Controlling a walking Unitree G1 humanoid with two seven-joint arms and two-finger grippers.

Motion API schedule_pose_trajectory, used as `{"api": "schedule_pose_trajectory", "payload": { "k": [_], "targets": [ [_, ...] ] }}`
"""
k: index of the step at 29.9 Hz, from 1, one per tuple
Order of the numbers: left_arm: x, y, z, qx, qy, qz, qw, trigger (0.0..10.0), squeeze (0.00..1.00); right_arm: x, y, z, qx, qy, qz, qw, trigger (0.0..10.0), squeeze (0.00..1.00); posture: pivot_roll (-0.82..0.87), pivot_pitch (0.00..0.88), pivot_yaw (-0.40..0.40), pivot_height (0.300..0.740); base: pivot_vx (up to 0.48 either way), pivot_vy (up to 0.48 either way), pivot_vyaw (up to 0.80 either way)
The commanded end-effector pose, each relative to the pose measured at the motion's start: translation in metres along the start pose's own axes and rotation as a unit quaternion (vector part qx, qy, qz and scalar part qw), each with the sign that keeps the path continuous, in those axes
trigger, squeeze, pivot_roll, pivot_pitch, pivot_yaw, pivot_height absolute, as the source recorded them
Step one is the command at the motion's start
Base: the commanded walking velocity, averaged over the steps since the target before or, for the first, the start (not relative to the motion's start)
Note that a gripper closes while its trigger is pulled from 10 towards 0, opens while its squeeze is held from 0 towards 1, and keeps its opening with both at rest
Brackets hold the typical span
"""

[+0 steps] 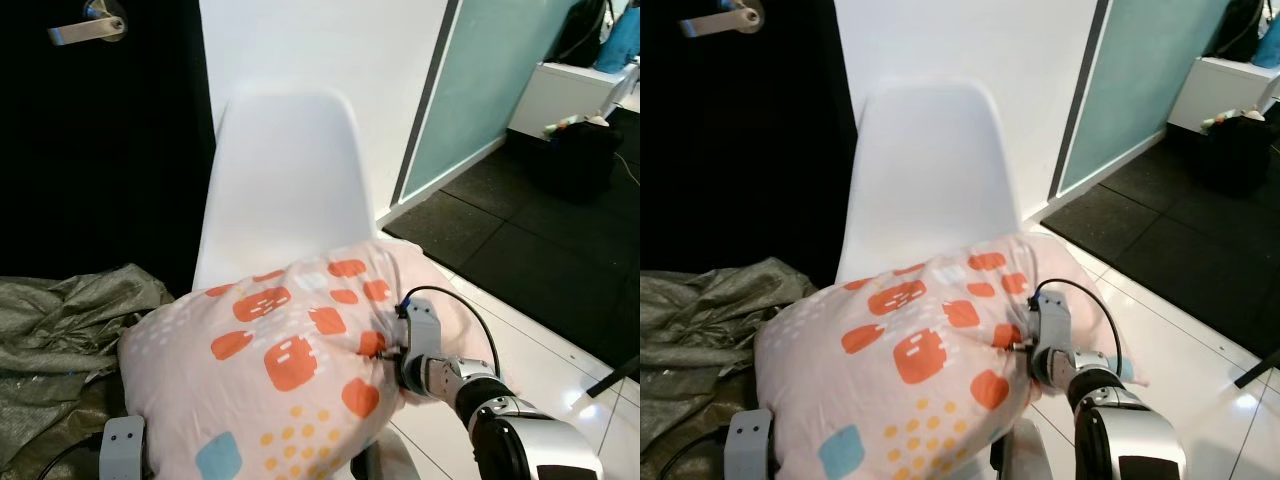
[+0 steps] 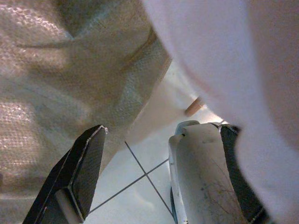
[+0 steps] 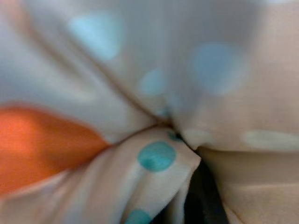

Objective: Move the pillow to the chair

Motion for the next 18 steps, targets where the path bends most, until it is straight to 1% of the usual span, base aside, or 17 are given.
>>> {"api": "schedule_pose_trajectory", "payload": {
  "k": [1,2,3,5,6,7,9,12,13,15,17,18],
  "targets": [
    [-0.001,-0.001,-0.003,-0.004,0.005,0.000,1.000,10.0,0.00,0.001,-0.003,0.034,0.064,0.041,-0.018,0.997,10.0,0.00,-0.07,0.095,-0.073,0.556,0.000,0.000,0.00],
    [-0.001,-0.001,-0.002,-0.003,0.005,0.001,1.000,10.0,0.00,0.005,-0.006,0.048,0.090,0.071,-0.030,0.993,10.0,0.00,-0.07,0.099,-0.071,0.556,0.000,0.000,0.00],
    [-0.001,-0.001,-0.002,-0.003,0.005,0.001,1.000,10.0,0.00,0.005,-0.006,0.048,0.090,0.071,-0.030,0.993,10.0,0.00,-0.07,0.099,-0.071,0.556,0.000,0.000,0.00],
    [-0.002,-0.001,-0.001,0.001,0.007,0.008,1.000,10.0,0.00,0.009,-0.010,0.067,0.123,0.126,-0.039,0.984,10.0,0.00,-0.07,0.097,-0.070,0.556,0.000,0.000,0.00],
    [-0.003,-0.001,-0.001,0.002,0.008,0.012,1.000,10.0,0.00,0.009,-0.012,0.071,0.131,0.142,-0.039,0.980,10.0,0.00,-0.07,0.097,-0.070,0.556,0.000,0.000,0.00],
    [-0.003,-0.001,-0.001,0.002,0.008,0.012,1.000,10.0,0.00,0.009,-0.012,0.071,0.131,0.142,-0.039,0.980,10.0,0.00,-0.07,0.097,-0.070,0.556,0.000,0.000,0.00],
    [-0.005,-0.001,0.001,0.007,0.013,0.022,1.000,10.0,0.00,0.005,-0.013,0.080,0.144,0.183,-0.023,0.972,10.0,0.00,-0.07,0.102,-0.068,0.556,0.000,0.000,0.00],
    [-0.006,-0.001,0.001,0.008,0.014,0.025,1.000,10.0,0.00,0.002,-0.013,0.082,0.146,0.193,-0.017,0.970,10.0,0.00,-0.07,0.102,-0.068,0.556,0.000,0.000,0.00],
    [-0.008,-0.001,0.002,0.011,0.017,0.032,0.999,10.0,0.00,-0.009,-0.012,0.083,0.147,0.191,0.000,0.970,10.0,0.00,-0.07,0.101,-0.066,0.556,0.000,0.000,0.00],
    [-0.010,-0.001,0.004,0.016,0.021,0.042,0.999,10.0,0.00,-0.025,-0.011,0.082,0.145,0.180,0.020,0.973,10.0,0.00,-0.06,0.100,-0.066,0.556,0.000,0.000,0.00],
    [-0.010,-0.001,0.004,0.016,0.021,0.042,0.999,10.0,0.00,-0.025,-0.011,0.082,0.145,0.180,0.020,0.973,10.0,0.00,-0.06,0.100,-0.066,0.556,0.000,0.000,0.00],
    [-0.011,-0.002,0.004,0.018,0.024,0.047,0.998,10.0,0.00,-0.033,-0.010,0.081,0.144,0.172,0.028,0.974,10.0,0.00,-0.06,0.101,-0.062,0.556,0.000,0.000,0.00]
  ]
}}
Point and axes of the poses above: a point about 5 cm out from each wrist's last joint towards the gripper, its own y axis pointing out of the wrist towards the gripper, its own z axis along the axis of the wrist's last joint, x = y × z, the point moved 6 cm from there along y, pointing out of the wrist towards the gripper, and after that the axes turned 6 degrees about -y, right-handed, at the moved point
